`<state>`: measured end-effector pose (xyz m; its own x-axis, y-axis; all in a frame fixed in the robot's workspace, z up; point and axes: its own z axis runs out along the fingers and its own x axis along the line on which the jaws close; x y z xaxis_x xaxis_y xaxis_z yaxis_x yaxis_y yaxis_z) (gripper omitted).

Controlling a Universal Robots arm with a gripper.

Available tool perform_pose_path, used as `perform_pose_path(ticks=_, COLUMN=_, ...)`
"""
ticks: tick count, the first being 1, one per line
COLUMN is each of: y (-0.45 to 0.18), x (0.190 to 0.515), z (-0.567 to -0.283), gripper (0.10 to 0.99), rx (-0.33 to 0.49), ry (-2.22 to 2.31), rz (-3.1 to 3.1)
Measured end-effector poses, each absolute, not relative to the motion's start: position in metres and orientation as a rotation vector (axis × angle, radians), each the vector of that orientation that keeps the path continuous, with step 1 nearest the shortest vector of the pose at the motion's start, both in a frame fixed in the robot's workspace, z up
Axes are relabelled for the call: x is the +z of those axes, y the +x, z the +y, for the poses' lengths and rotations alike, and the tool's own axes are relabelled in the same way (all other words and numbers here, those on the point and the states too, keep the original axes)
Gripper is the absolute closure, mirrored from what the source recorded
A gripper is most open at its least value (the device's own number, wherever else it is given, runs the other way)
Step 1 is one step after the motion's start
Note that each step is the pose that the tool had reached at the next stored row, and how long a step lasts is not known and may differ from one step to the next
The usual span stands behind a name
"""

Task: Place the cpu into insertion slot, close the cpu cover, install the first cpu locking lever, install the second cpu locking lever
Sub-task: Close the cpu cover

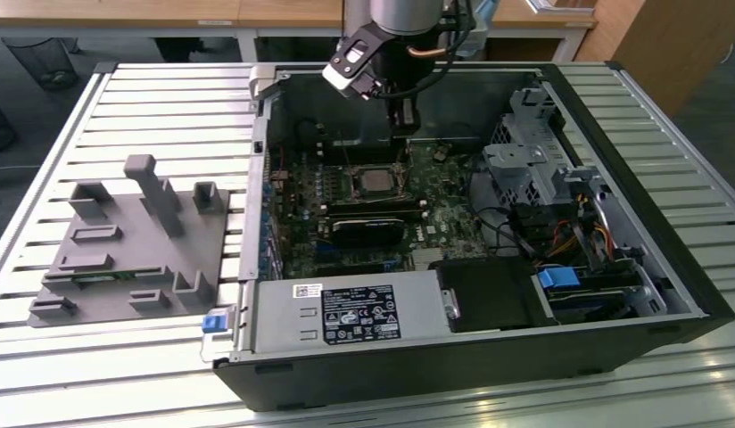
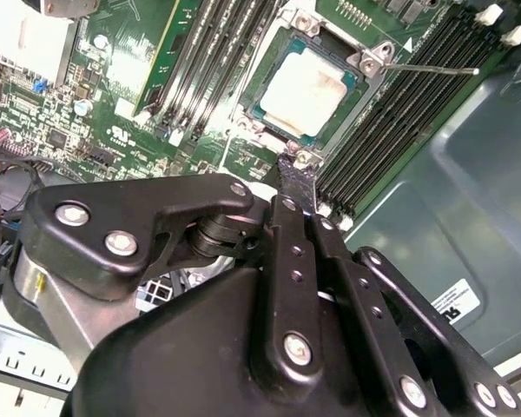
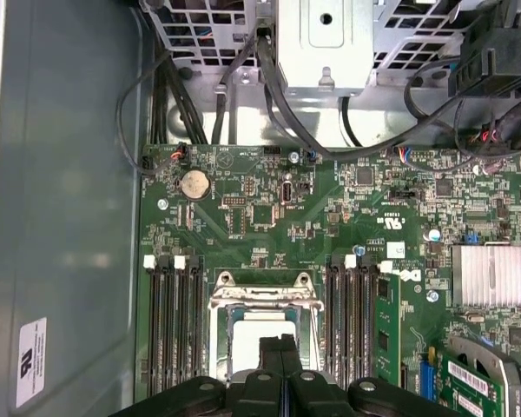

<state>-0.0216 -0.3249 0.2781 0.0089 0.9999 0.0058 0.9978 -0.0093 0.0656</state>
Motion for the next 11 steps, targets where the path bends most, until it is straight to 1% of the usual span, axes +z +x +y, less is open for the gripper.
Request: perform_pose_path(ticks=11, y=-0.0154, x=0.2781, z=-0.3249, gripper=0.98, rx=0.078, ry=2.201, rz=2.181)
